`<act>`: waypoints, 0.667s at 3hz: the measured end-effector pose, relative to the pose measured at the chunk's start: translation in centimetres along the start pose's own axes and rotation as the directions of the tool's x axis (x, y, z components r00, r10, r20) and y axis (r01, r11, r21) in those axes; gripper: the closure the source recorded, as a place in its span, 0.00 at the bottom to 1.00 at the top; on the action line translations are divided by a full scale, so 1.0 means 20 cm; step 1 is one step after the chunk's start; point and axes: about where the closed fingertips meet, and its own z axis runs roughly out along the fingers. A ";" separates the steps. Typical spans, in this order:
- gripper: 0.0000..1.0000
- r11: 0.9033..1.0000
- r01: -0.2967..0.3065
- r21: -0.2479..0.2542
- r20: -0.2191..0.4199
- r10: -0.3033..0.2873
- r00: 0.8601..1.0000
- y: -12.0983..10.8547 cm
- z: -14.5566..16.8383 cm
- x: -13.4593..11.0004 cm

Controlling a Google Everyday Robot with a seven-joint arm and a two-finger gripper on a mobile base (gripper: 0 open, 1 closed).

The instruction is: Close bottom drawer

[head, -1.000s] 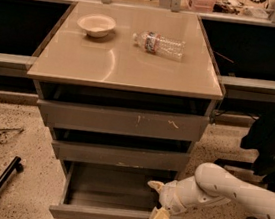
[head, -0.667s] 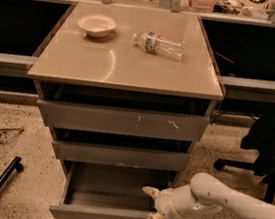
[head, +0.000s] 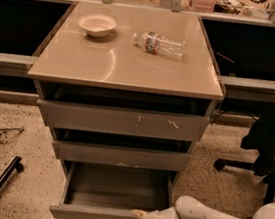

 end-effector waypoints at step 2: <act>0.00 0.998 0.010 -0.060 0.052 -0.007 0.999 0.04 0.11 0.10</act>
Offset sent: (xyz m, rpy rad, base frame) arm -0.0131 0.0060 -0.0195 0.0562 0.0169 0.0244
